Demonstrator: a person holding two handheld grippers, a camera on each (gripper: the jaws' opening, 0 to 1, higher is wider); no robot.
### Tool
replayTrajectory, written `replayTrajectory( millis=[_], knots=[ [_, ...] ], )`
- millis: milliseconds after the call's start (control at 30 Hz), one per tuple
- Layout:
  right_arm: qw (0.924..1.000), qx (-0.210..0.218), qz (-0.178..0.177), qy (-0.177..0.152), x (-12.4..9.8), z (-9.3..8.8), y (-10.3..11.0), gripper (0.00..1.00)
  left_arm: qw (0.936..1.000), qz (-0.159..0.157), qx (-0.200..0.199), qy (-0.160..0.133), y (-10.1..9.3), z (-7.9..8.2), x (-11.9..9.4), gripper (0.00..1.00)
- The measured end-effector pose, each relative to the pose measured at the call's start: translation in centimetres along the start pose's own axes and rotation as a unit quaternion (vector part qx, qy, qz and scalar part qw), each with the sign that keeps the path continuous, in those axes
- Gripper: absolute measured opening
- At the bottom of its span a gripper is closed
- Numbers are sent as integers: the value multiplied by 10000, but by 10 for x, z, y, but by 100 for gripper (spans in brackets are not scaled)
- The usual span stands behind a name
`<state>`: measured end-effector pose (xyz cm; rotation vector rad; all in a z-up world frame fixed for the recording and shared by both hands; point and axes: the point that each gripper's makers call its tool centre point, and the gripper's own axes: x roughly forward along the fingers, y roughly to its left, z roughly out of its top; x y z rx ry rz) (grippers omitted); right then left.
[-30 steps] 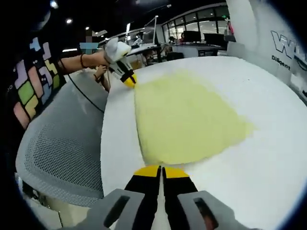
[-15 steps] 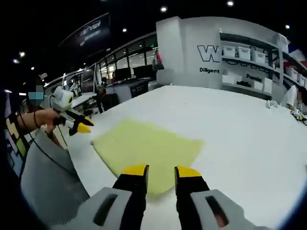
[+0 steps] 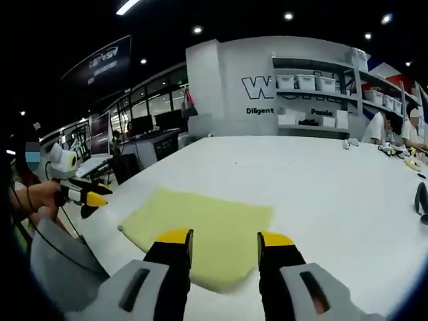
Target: Fold the garment on the visible template until the final outline fits inside the template.
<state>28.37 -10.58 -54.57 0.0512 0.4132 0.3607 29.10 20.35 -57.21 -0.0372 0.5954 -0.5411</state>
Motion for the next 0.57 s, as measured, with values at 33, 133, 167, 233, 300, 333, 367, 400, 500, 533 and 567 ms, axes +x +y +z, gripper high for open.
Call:
replayTrajectory(
  millis=[33,133,167,233,300,333,367,400,500,533,567],
  knots=[
    [10000,5,-16,-7,1,0,0,38,9999,61,-90,0,3,0,-1,64],
    [9999,10,-109,-79,3,1,0,51,9995,167,-263,-90,8,3,-4,70],
    [9999,42,-114,-82,4,1,0,54,9993,198,-300,-93,10,3,-4,71],
    [9997,126,-159,-112,5,0,-1,57,9992,216,-312,-86,11,3,-4,74],
    [9996,189,-184,-127,7,-1,-1,59,9992,239,-302,-100,13,2,-6,76],
    [9994,206,-224,-134,8,-1,-2,63,9992,250,-300,-104,14,2,-7,76],
    [9993,208,-267,-148,10,-1,-4,66,9991,262,-306,-113,14,2,-8,77],
    [9992,206,-296,-143,11,-2,-4,69,9990,282,-315,-133,15,1,-9,78],
    [9987,229,-436,-151,14,-3,-9,75,9989,324,-316,-150,16,-1,-10,79],
    [9985,235,-466,-168,14,-3,-10,78,9976,540,-405,-169,22,-2,-9,78],
    [9981,265,-529,-164,15,-3,-12,81,9968,656,-456,-73,24,-5,-9,77]
  ],
)
